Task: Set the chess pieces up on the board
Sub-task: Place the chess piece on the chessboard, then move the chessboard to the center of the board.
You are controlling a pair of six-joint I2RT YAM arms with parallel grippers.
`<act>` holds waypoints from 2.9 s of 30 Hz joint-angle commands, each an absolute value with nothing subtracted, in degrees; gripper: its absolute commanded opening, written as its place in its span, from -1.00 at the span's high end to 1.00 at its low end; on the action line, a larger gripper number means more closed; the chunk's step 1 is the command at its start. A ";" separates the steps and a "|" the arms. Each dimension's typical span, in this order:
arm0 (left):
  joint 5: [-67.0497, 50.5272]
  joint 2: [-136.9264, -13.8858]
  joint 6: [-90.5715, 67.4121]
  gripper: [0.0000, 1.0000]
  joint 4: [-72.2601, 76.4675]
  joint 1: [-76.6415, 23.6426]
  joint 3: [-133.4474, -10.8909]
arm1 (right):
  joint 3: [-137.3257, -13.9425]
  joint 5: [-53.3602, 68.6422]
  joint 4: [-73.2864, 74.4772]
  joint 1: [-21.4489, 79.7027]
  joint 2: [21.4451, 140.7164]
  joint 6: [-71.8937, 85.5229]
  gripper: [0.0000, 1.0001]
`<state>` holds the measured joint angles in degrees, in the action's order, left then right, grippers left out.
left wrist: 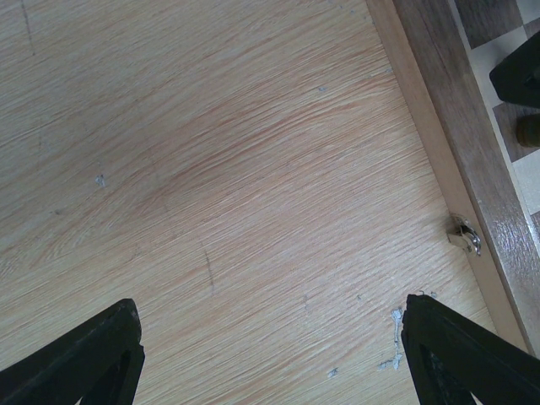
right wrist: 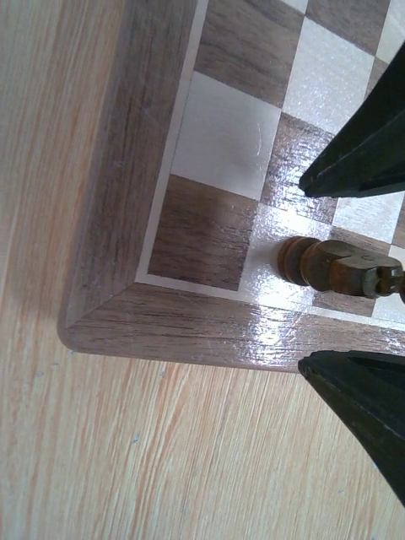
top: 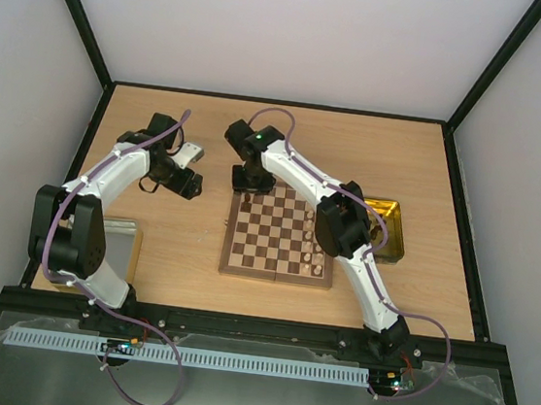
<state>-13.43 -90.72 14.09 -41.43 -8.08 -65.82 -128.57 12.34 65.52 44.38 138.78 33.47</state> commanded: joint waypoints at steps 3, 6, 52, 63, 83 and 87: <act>-13.93 -89.65 13.89 -0.67 -42.09 -8.35 -65.92 | -131.82 8.12 67.23 44.21 136.64 33.81 0.05; -13.80 -89.43 13.97 -0.68 -42.25 -8.35 -65.85 | -131.30 5.38 68.46 40.62 132.79 34.39 0.05; -16.63 -95.55 14.75 -0.41 -42.46 -14.71 -66.54 | -65.04 -0.13 51.14 1.08 90.73 34.48 0.09; -15.29 -102.70 14.33 -0.03 -40.10 -18.68 -68.12 | -62.92 2.81 52.22 1.05 85.87 35.09 0.09; -13.48 -107.70 13.49 0.96 -38.48 -21.13 -68.70 | -60.15 5.09 51.93 1.58 82.71 34.72 0.18; -14.03 -108.71 13.29 0.96 -38.58 -22.24 -69.26 | -60.44 3.66 52.61 2.04 81.91 34.55 0.20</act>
